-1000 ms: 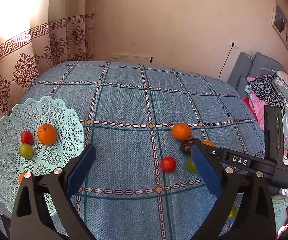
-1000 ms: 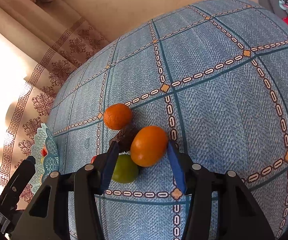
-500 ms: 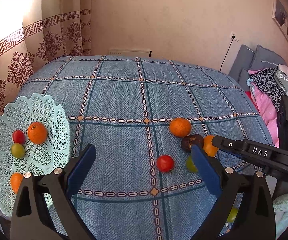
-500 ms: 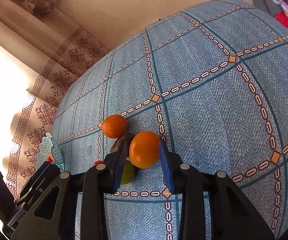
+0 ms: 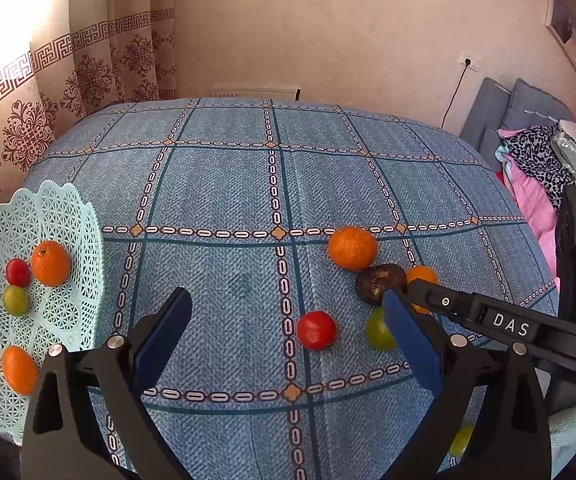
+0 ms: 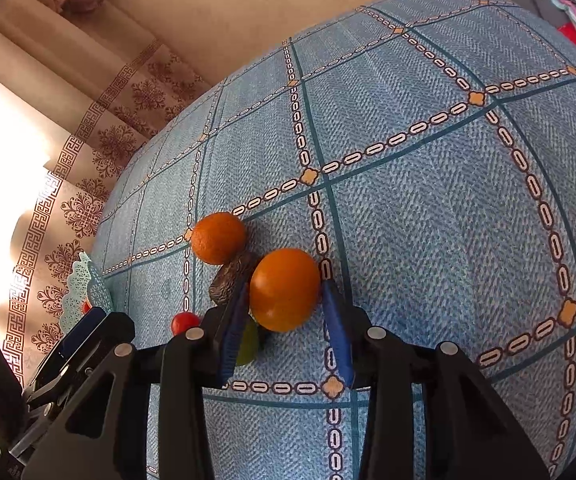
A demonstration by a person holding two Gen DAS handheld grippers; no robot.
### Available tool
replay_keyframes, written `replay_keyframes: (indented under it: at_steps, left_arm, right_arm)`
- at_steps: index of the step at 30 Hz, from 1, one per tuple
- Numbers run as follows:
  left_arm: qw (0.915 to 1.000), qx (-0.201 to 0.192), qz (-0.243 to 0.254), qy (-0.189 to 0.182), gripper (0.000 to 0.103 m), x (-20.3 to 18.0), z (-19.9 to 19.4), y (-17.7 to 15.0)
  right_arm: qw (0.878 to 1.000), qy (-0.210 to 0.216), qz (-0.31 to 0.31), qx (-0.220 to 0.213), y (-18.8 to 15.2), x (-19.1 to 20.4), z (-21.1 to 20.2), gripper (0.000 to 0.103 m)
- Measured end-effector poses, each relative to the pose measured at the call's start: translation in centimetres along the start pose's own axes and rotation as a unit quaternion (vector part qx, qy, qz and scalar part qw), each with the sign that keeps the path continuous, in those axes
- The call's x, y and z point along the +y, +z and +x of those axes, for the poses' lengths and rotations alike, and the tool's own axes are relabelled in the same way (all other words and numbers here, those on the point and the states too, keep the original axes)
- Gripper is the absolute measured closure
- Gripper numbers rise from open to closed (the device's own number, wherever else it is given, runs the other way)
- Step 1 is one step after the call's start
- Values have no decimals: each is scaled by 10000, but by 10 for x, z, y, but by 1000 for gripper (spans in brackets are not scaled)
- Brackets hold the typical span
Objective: Organize fruits
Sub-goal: 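Grasp the dark brown fruit with the left gripper while the right gripper holds the orange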
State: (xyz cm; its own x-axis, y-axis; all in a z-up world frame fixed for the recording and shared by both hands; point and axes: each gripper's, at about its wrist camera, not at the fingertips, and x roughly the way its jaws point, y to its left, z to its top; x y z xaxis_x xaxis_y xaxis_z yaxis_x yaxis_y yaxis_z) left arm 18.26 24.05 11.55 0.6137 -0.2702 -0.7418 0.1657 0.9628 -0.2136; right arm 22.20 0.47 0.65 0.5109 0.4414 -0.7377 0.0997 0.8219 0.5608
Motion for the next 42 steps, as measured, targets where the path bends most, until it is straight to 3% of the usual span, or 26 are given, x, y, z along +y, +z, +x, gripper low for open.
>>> replay_keyframes:
  at_steps: [6,15,28,34,38,42]
  left_arm:
    - [10000,49,-11,-39,6,0,6,1]
    - [9987,348,-55,-371,6,-16,25,5]
    - [9947,816,-22,-620,6,-47,67,16]
    - [9949,854,-75,-524,21,-50,81,12]
    - [9965,748,11,-373,43,-54,82,13]
    - [9956,750,88,-547,58,-61,81,14]
  right_arm:
    - [9989,331,316,-25,2,-12,-3,67]
    - [9960,-499,301,-678,7,-16,-29,67]
    - [9919,-627,583,-939,14,-34,-45,67]
    - [9878,-822,664,-1143,15,-39,-55,67]
    - [9878,-816,664,-1144,15,-37,-54,67]
    - [9884,-807,608,-1133,15,-34,-53,67]
